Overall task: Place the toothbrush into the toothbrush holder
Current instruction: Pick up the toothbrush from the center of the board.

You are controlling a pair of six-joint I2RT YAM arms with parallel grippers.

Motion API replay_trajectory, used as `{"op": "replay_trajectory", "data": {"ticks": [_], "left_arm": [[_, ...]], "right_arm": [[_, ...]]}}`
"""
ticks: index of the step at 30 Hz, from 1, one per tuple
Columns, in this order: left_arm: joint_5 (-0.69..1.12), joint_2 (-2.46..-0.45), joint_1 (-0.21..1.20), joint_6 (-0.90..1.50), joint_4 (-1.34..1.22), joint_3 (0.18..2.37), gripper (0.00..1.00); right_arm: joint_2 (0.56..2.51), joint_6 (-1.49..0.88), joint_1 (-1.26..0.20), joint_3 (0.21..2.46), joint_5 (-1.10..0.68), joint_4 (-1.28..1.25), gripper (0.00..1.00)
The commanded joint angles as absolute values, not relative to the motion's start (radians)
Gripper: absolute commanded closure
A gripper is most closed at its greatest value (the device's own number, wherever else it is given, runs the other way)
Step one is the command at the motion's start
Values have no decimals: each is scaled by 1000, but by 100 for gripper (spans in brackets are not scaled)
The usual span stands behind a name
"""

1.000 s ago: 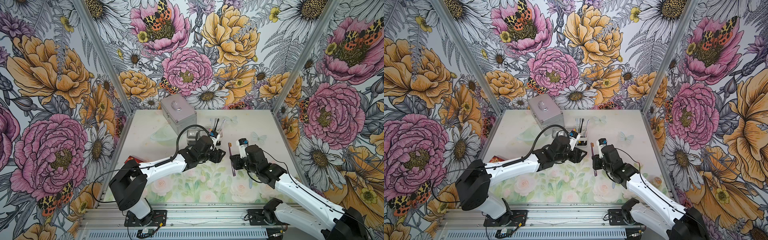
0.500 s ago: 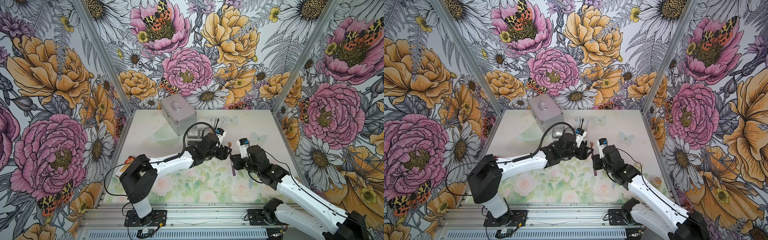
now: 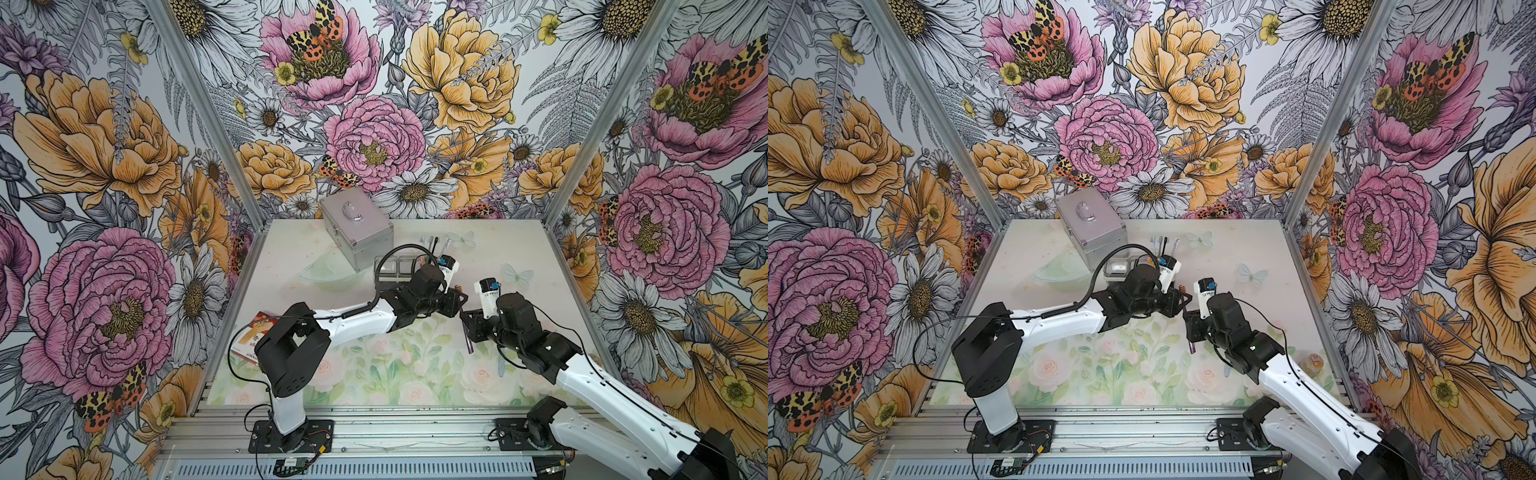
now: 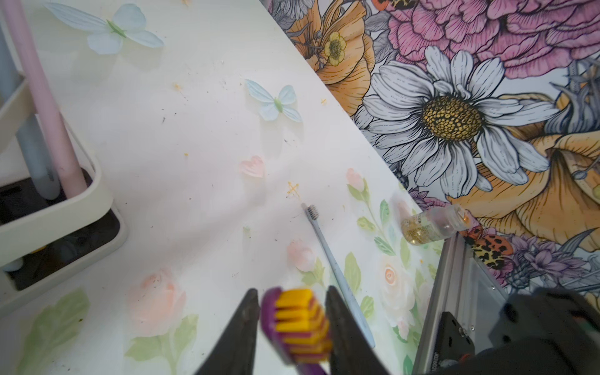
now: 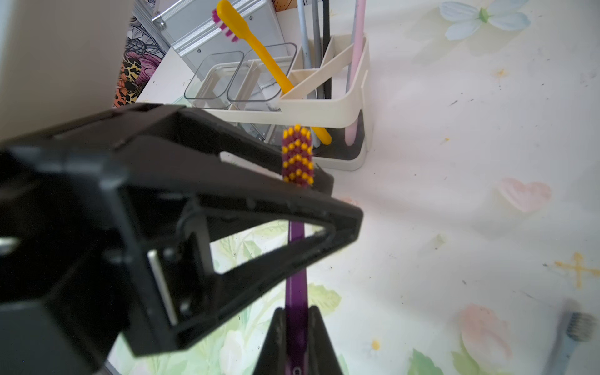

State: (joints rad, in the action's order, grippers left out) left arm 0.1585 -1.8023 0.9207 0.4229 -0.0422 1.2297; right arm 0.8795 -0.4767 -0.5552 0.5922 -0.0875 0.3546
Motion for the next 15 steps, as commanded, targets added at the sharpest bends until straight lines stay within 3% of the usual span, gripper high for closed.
{"op": "replay_trajectory", "data": {"ticks": [1,4,14,15], "left_arm": [[164,-1810,920,429,-64,1246,83],[170,-1808,920,420,-67,1246,100],[144,-1759,894,387,-68,1228,100],[143,-1753,888,384,-68,1226,100]], "right_arm": [[878,-468,-560,587,-86,334,100],[877,-466,-560,590,-78,333,100],[787,-472,-561,567,-43,335,99],[781,-474,-561,564,-45,335,86]]}}
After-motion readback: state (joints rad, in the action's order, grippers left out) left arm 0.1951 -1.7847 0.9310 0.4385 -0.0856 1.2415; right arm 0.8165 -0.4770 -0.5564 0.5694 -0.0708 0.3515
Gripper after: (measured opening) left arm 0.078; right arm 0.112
